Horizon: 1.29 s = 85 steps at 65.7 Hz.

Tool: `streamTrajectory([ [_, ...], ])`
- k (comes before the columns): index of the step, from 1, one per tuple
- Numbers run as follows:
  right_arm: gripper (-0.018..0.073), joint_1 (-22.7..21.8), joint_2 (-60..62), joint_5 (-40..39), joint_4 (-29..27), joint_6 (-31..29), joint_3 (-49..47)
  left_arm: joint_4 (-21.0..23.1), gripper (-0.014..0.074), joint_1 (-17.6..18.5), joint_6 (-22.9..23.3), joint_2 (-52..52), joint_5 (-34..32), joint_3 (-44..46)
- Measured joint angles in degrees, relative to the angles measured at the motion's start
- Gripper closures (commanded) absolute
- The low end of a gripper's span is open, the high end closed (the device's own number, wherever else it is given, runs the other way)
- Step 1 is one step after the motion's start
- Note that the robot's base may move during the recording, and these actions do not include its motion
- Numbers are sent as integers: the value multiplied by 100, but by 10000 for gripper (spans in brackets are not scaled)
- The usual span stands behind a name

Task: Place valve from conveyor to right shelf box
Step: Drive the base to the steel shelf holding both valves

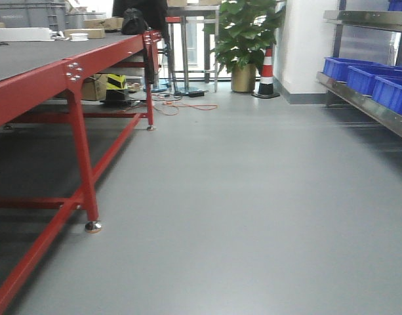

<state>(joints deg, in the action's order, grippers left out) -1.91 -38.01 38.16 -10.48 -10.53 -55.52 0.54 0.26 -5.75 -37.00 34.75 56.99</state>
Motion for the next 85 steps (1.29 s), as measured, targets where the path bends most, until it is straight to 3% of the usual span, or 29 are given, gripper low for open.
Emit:
streamTrajectory([
  [85, 711, 0, 0, 0, 0, 0, 0, 0, 708, 0, 0, 10, -34, 0],
])
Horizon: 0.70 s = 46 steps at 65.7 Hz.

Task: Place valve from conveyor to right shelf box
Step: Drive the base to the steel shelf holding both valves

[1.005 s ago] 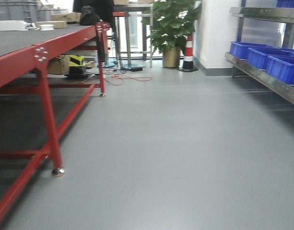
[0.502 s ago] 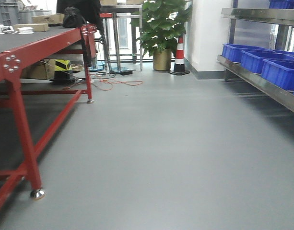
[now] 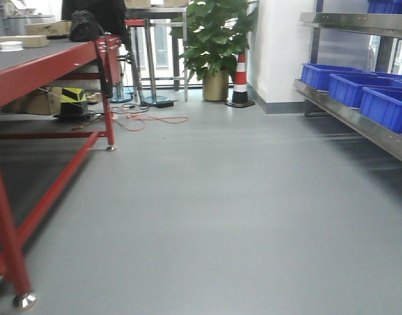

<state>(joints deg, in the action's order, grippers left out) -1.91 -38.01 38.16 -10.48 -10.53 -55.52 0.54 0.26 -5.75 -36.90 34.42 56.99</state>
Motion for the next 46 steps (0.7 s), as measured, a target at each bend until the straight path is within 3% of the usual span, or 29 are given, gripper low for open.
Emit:
streamTrajectory([
  [46, 711, 0, 0, -11, 0, 0, 0, 0, 708, 0, 0, 0, 0, 0],
])
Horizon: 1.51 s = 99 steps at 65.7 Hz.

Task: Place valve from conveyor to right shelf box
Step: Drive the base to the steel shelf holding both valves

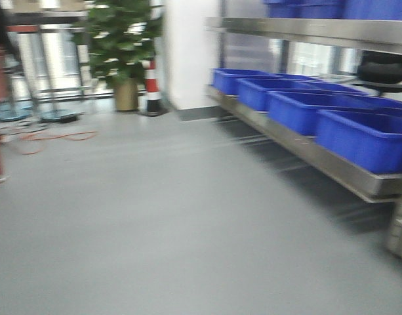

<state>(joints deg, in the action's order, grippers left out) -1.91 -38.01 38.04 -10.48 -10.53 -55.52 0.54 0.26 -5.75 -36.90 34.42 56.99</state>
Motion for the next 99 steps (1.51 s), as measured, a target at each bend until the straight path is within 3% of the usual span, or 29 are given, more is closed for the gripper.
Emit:
streamTrajectory([
  [99, 711, 0, 0, 0, 0, 0, 0, 0, 708, 0, 0, 0, 0, 0],
])
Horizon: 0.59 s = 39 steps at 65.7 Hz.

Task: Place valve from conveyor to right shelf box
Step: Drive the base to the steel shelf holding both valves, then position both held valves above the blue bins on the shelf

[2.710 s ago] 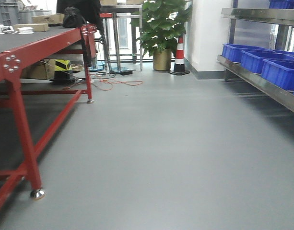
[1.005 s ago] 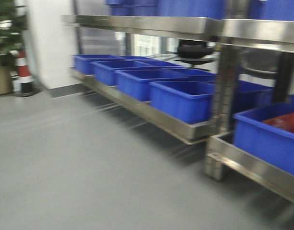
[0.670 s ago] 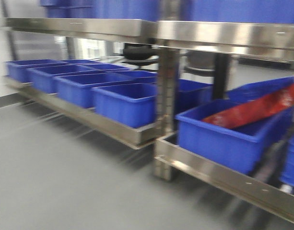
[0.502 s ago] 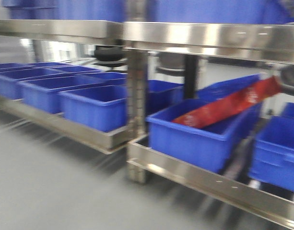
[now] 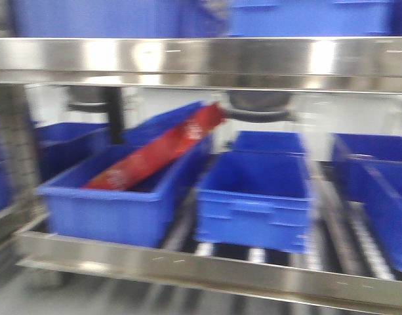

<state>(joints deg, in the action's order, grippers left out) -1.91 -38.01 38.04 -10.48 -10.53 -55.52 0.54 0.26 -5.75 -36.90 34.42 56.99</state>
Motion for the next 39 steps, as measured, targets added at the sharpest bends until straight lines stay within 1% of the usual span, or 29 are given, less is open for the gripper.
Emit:
streamTrajectory([
  [39, 711, 0, 9, 0, 0, 0, 0, 11, 708, 0, 0, 0, 0, 0],
])
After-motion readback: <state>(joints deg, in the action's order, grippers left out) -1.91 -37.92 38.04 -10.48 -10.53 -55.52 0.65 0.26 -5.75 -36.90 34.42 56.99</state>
